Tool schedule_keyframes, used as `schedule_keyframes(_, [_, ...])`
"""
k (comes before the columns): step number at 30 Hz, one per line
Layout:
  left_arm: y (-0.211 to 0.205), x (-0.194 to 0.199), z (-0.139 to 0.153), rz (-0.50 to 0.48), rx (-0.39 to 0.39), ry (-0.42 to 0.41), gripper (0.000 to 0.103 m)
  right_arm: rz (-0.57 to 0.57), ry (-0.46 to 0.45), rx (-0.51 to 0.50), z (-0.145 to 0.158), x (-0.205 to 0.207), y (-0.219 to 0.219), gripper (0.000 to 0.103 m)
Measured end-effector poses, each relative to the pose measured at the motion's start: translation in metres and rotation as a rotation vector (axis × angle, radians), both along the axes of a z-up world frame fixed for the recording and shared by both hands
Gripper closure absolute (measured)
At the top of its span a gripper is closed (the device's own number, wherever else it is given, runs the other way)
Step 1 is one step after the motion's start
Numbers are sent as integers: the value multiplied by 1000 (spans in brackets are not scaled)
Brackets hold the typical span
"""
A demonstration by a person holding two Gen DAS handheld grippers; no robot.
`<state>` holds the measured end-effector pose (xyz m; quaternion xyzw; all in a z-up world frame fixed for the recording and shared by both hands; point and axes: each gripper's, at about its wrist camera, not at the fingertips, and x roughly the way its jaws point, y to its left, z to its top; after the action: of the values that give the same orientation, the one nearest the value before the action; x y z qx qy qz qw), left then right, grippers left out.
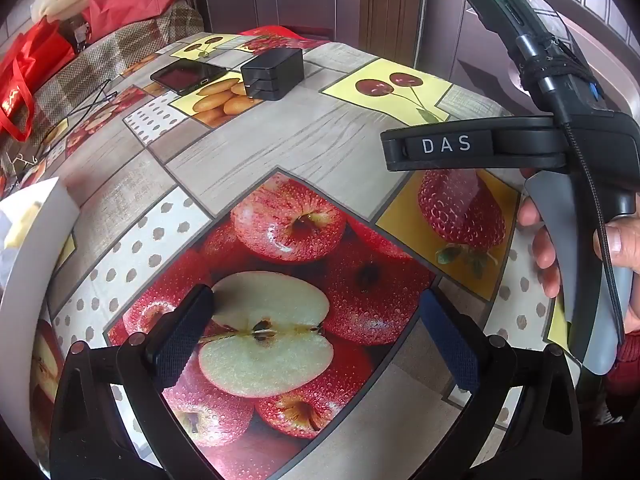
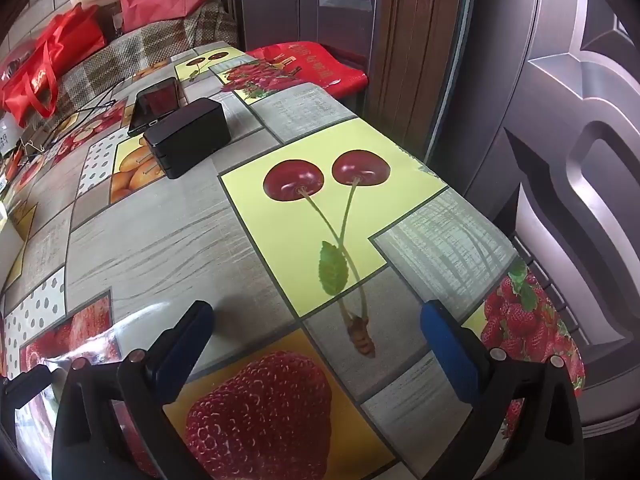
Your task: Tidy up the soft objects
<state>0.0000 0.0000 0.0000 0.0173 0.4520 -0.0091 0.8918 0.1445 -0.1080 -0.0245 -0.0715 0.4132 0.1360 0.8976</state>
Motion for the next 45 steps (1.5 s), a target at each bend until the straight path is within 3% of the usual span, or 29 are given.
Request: schedule_keyframes(45, [0, -1, -1, 0, 0, -1, 1, 66, 5, 11, -3, -1, 20, 0])
